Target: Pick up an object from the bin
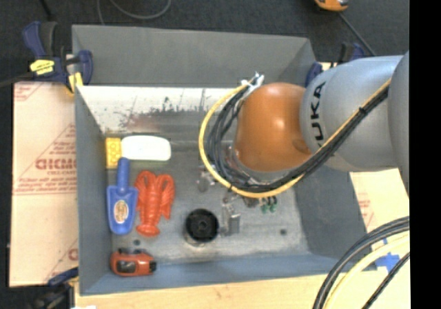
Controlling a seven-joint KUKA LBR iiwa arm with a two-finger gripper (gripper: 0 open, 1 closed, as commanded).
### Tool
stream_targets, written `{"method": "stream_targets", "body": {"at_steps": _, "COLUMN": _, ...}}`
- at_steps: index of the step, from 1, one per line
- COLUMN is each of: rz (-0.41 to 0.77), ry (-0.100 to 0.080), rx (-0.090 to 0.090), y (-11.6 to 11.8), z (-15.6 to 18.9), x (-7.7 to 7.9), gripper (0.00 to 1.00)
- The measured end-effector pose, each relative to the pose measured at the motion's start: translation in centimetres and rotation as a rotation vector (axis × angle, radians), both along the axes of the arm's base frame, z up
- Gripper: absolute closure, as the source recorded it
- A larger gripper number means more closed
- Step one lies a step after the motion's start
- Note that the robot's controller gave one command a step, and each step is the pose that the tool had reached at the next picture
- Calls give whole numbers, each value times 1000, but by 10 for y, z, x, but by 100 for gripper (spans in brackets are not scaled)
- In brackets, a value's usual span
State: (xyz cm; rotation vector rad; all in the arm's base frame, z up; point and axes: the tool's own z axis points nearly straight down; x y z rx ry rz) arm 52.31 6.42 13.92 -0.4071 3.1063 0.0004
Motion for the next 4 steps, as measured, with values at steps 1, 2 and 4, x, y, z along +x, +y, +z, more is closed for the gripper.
{"method": "stream_targets", "body": {"at_steps": 1, "rz": -70, "ry": 1, "rx": 0, "y": -3, "z": -41, "x": -27, "gripper": 0}}
{"method": "stream_targets", "body": {"at_steps": 2, "rz": 2, "ry": -1, "rx": -1, "y": 10, "z": -62, "x": -32, "gripper": 0}}
{"method": "stream_targets", "body": {"at_steps": 4, "rz": -132, "ry": -9, "rx": 5, "y": 13, "z": -63, "x": -38, "gripper": 100}}
